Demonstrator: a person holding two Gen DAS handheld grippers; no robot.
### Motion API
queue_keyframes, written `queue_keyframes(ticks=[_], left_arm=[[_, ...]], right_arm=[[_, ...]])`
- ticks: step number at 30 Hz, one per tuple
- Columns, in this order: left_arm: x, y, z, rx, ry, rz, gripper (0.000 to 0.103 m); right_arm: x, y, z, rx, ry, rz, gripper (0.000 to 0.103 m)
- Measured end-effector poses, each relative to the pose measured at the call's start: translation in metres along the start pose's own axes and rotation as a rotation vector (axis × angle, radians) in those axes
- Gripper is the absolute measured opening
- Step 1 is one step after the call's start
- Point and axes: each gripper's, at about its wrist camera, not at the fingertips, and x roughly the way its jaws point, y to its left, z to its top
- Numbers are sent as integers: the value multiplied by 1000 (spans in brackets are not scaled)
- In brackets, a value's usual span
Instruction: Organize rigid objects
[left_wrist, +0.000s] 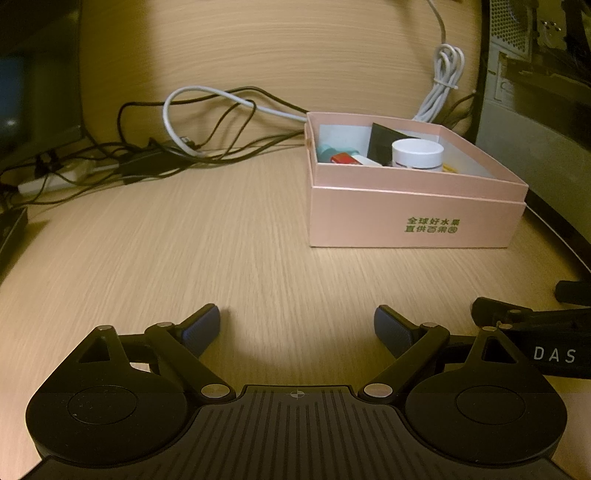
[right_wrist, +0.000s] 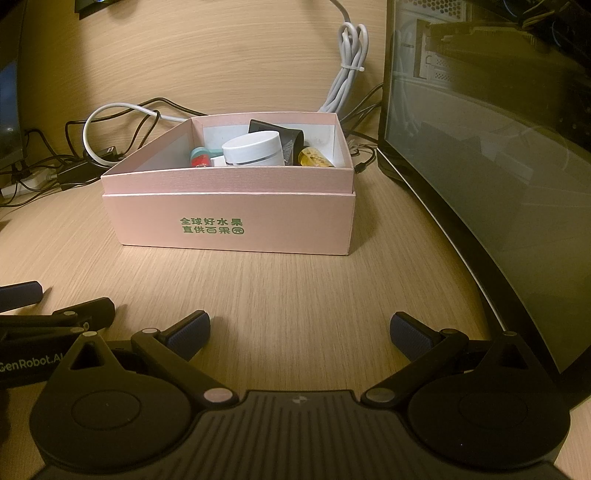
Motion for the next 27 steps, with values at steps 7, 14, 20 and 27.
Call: queue_keyframes(ticks=[7, 14, 20, 27], left_arm=[[-1, -1, 0, 6, -3, 4, 93], [-2, -2, 0, 8, -4, 3, 92], [-1, -1, 0, 5, -4, 0, 91], [-4, 1, -1, -2, -11, 4, 85]], right_arm=[[0, 0, 1, 0, 1, 0, 103], [-1, 0, 1, 1, 2, 0, 103], [-1, 0, 1, 1, 2, 0, 103], [-1, 0, 1, 1, 2, 0, 103]])
